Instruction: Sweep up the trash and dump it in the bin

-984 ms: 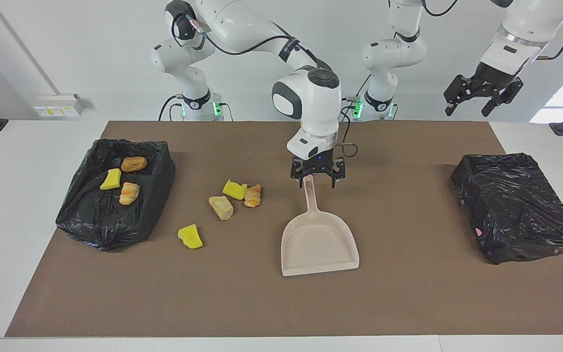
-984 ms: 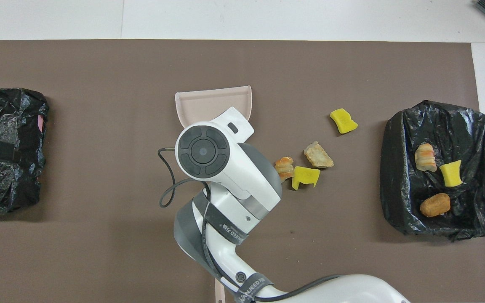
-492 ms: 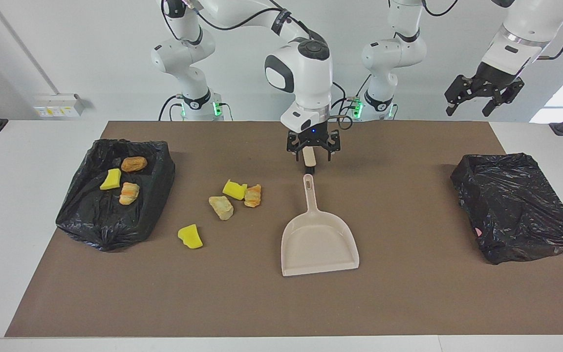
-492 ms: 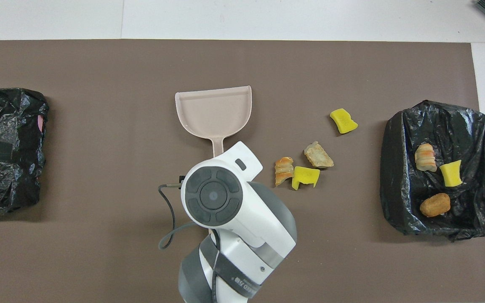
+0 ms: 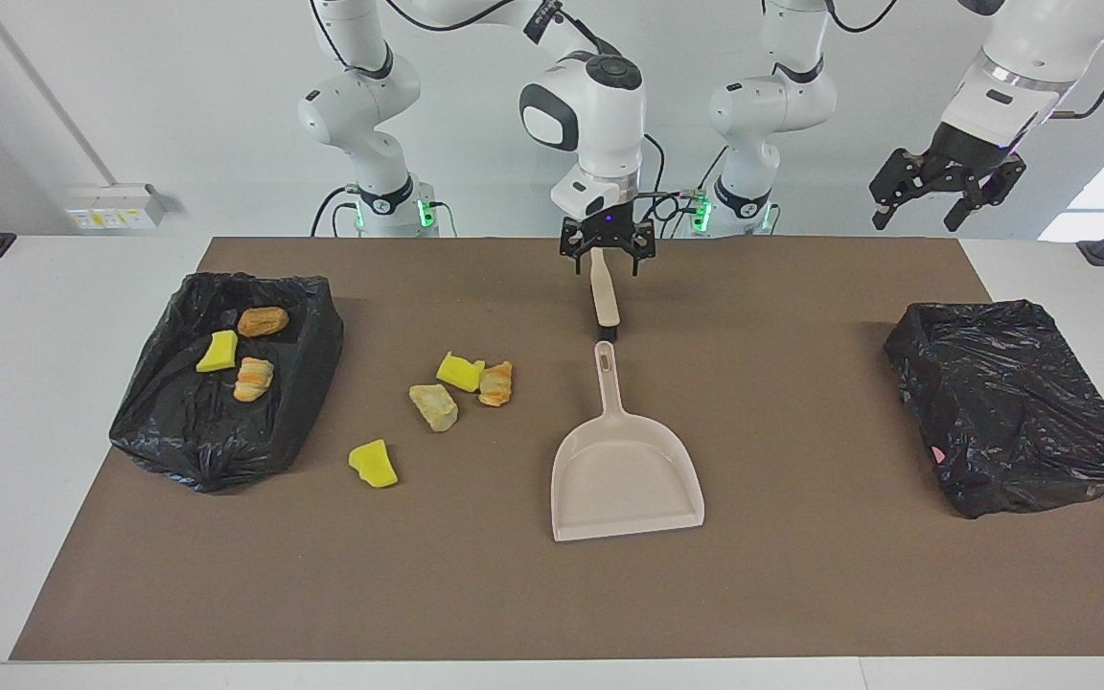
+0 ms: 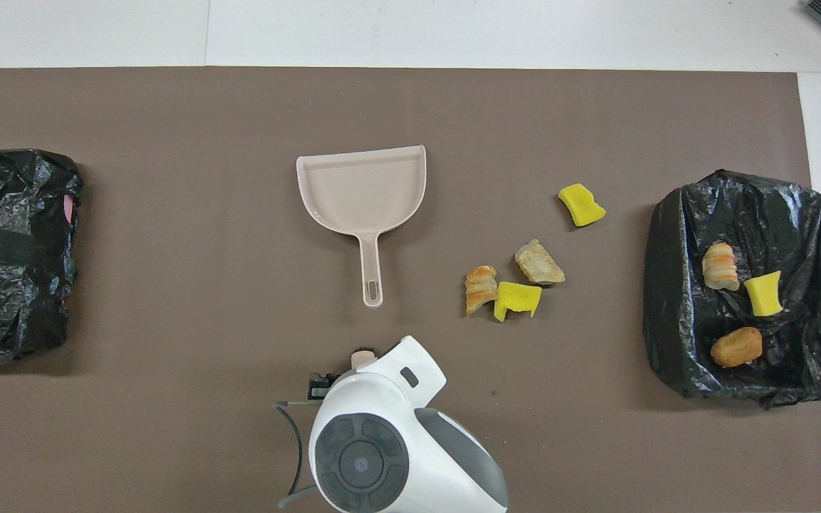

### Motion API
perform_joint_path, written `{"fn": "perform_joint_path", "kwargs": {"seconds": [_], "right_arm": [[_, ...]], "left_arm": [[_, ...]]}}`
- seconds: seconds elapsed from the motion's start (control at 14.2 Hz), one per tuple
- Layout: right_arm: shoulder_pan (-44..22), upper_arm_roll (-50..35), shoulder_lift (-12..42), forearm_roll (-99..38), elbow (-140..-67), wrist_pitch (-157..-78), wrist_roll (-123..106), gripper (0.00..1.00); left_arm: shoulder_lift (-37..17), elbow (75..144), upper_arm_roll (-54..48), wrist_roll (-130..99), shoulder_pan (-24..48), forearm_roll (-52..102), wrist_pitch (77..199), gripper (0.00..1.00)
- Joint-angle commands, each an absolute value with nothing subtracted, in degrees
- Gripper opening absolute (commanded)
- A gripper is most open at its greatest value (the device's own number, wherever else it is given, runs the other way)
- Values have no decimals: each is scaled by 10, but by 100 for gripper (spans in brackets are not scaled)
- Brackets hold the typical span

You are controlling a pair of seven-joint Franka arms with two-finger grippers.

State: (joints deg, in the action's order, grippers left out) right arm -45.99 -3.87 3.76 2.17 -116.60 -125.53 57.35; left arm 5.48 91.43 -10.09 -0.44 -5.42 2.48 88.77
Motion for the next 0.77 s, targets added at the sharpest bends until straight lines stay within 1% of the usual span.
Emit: {"fn": "perform_joint_path", "kwargs": {"seconds": [0.0,0.21,0.42,0.56,0.7], "right_arm": [[-479,-37,-19,4,-1248,-1283,592,100],[-513,-37,-21,-34,-1273,-1282,604,100],[-539,-37,-15,-37,-1297,-1286,616,100],[-549,-37,-13,-38,-1315,-1307,625,96],[-562,-37,1,-38,-1317,-1328,632,92]], "left_arm": [[27,928,-98,-71,2,24,941,100],[-27,927,-98,-128,53,39,1011,100],[-77,922,-99,-199,87,52,1083,100],[-120,923,-98,-246,124,61,1141,100],[-163,923,-98,-267,162,54,1166,100]]}}
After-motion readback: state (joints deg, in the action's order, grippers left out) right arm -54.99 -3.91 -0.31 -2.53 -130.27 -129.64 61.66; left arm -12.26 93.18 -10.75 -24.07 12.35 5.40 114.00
